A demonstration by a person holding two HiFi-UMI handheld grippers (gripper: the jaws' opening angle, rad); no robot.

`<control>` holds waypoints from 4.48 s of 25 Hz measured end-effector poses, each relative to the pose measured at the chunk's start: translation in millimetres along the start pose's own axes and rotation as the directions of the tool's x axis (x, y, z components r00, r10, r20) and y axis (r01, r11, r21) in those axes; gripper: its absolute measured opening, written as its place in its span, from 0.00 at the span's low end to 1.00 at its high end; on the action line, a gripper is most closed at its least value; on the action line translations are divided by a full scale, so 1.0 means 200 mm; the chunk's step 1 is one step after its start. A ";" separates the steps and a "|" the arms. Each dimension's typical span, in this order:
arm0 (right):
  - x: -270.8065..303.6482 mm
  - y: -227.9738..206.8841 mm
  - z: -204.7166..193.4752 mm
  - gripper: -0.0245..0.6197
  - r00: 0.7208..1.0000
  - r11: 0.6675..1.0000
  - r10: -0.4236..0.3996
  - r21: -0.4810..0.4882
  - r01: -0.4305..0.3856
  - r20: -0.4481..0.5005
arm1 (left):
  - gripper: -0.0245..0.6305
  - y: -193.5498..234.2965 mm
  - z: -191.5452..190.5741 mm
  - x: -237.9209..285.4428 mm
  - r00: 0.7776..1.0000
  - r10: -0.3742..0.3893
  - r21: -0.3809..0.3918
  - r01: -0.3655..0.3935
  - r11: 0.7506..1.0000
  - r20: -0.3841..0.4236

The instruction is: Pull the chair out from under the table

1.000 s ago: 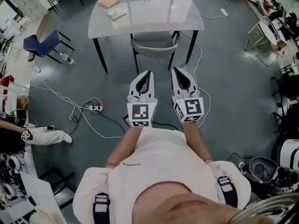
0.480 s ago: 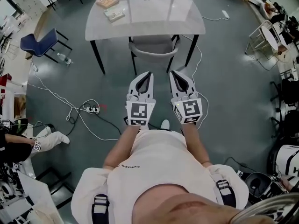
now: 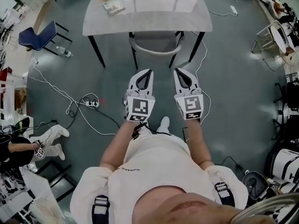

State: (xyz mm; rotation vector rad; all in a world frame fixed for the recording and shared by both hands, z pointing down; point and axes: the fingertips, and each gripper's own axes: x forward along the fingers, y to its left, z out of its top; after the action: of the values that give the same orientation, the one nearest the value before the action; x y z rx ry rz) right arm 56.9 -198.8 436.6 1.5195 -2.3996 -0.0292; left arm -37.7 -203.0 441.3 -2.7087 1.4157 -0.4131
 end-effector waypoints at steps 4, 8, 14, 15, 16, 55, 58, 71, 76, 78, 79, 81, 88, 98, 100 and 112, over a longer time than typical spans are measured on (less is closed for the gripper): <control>0.13 -0.07 -0.08 0.06 0.999 1.000 0.015 -0.022 -0.016 -0.043 | 0.04 0.02 -0.07 0.15 0.999 -0.018 0.028 0.019 0.999 -0.043; 0.25 -0.10 -0.14 0.06 0.995 0.998 0.044 -0.047 -0.048 -0.086 | 0.04 0.03 -0.13 0.29 0.995 -0.033 0.055 0.038 0.998 -0.094; 0.43 -0.13 -0.31 0.06 0.986 0.992 0.076 -0.093 -0.090 -0.148 | 0.04 0.03 -0.26 0.50 0.985 -0.056 0.086 0.071 0.994 -0.162; 0.45 -0.13 -0.34 0.06 0.983 0.990 0.078 -0.101 -0.095 -0.164 | 0.04 0.02 -0.29 0.53 0.983 -0.063 0.095 0.081 0.992 -0.175; 0.48 -0.14 -0.38 0.06 0.980 0.989 0.083 -0.104 -0.103 -0.182 | 0.04 0.02 -0.32 0.55 0.980 -0.070 0.106 0.091 0.990 -0.188; 1.08 -0.23 -1.43 0.43 0.735 0.690 0.241 -0.421 -0.589 -0.634 | 0.42 -0.08 -1.33 1.28 0.769 -0.146 0.490 0.527 0.694 -0.622; 1.15 -0.24 -1.53 0.48 0.710 0.606 0.202 -0.484 -0.632 -0.675 | 0.44 -0.06 -1.43 1.34 0.751 -0.135 0.518 0.562 0.645 -0.646; 1.30 -0.31 -1.74 0.48 0.677 0.437 0.109 -0.576 -0.691 -0.728 | 0.44 -0.06 -1.55 1.50 0.765 -0.070 0.635 0.578 0.513 -0.640; 1.34 -0.34 -1.79 0.37 0.705 0.387 0.052 -0.636 -0.668 -0.708 | 0.38 -0.08 -1.59 1.54 0.759 -0.047 0.652 0.588 0.478 -0.650; 1.35 -0.35 -1.78 0.27 0.710 0.382 0.052 -0.643 -0.664 -0.702 | 0.27 -0.07 -1.61 1.55 0.758 -0.033 0.659 0.587 0.471 -0.652; 1.35 -0.35 -1.78 0.26 0.705 0.382 0.059 -0.637 -0.670 -0.707 | 0.25 -0.07 -1.62 1.54 0.755 -0.031 0.657 0.590 0.470 -0.655; 1.35 -0.33 -1.79 0.22 0.693 0.380 0.074 -0.623 -0.684 -0.717 | 0.22 -0.07 -1.63 1.54 0.747 -0.035 0.648 0.598 0.472 -0.664; 1.34 -0.33 -1.80 0.19 0.681 0.399 0.067 -0.606 -0.688 -0.729 | 0.18 -0.08 -1.63 1.53 0.713 -0.047 0.610 0.629 0.482 -0.699; 1.28 -0.29 -1.80 0.18 0.646 0.435 0.078 -0.558 -0.707 -0.759 | 0.16 -0.12 -1.63 1.46 0.672 -0.058 0.569 0.667 0.482 -0.738; 1.26 -0.27 -1.80 0.17 0.642 0.433 0.088 -0.551 -0.713 -0.762 | 0.16 -0.13 -1.64 1.43 0.666 -0.067 0.562 0.676 0.477 -0.743; 1.00 -0.16 -1.82 0.17 0.618 0.419 0.110 -0.527 -0.739 -0.779 | 0.15 -0.30 -1.63 1.20 0.648 -0.103 0.538 0.701 0.467 -0.755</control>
State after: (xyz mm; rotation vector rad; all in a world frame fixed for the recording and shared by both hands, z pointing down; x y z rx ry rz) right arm 100.6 -338.7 826.5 0.2538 -1.6692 -0.3955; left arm 54.8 -339.3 816.1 -2.0697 0.2413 -1.6825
